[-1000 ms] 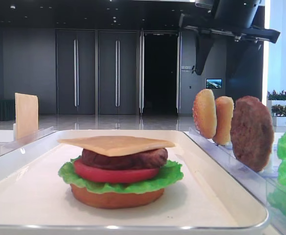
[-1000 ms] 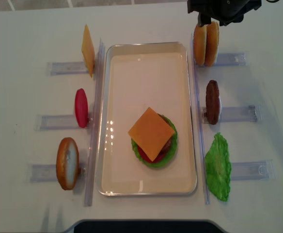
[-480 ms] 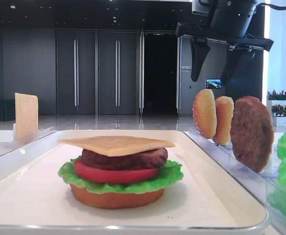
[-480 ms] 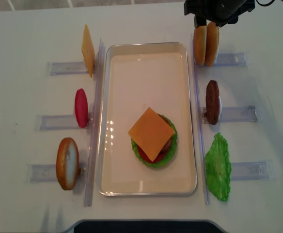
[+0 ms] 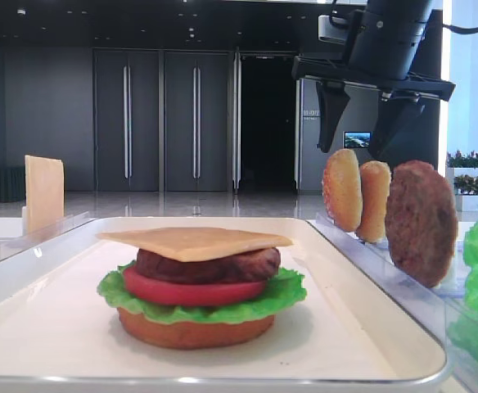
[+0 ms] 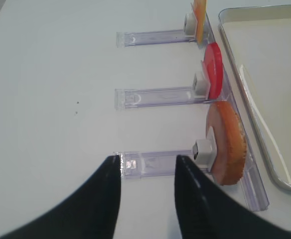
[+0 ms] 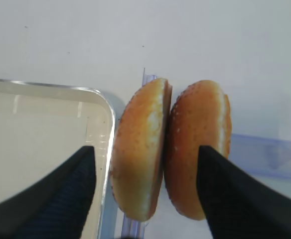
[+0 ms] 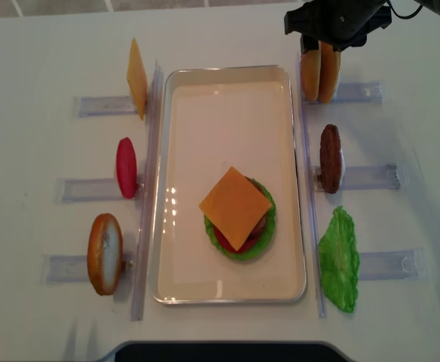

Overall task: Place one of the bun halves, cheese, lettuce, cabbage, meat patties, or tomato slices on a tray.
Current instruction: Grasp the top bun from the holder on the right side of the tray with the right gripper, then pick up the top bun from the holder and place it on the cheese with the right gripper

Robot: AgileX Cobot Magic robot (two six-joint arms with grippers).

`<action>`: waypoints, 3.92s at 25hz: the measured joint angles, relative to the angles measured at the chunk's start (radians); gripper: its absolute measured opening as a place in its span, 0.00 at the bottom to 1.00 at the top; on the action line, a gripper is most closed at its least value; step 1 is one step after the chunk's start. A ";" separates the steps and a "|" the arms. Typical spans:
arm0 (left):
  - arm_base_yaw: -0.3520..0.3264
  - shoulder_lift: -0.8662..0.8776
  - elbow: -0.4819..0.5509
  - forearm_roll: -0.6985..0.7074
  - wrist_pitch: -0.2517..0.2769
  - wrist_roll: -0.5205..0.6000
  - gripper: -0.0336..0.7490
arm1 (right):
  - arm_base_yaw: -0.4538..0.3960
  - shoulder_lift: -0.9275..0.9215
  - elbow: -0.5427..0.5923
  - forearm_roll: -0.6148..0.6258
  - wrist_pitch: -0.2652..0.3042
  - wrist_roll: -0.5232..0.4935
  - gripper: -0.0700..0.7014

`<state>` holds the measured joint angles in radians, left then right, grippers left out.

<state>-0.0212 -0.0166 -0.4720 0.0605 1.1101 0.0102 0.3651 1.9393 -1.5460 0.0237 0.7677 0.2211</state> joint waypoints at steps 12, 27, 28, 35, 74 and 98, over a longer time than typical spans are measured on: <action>0.000 0.000 0.000 0.000 0.000 0.000 0.40 | 0.000 0.000 0.000 0.043 -0.001 0.000 0.68; 0.000 0.000 0.000 0.000 0.000 0.000 0.40 | 0.000 0.000 0.000 0.051 -0.007 0.000 0.68; 0.000 0.000 0.000 0.000 0.000 0.000 0.40 | 0.000 0.000 0.000 0.051 -0.007 0.000 0.68; 0.000 0.000 0.000 0.000 0.000 0.000 0.40 | 0.000 0.002 0.000 0.055 -0.018 0.000 0.68; 0.000 0.000 0.000 0.000 0.000 0.000 0.40 | 0.031 -0.050 0.000 0.061 0.028 -0.027 0.43; 0.000 0.000 0.000 0.000 0.000 0.000 0.40 | 0.101 -0.326 0.072 0.072 0.414 0.025 0.43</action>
<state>-0.0212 -0.0166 -0.4720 0.0605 1.1101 0.0102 0.4659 1.6133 -1.4739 0.0954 1.1812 0.2460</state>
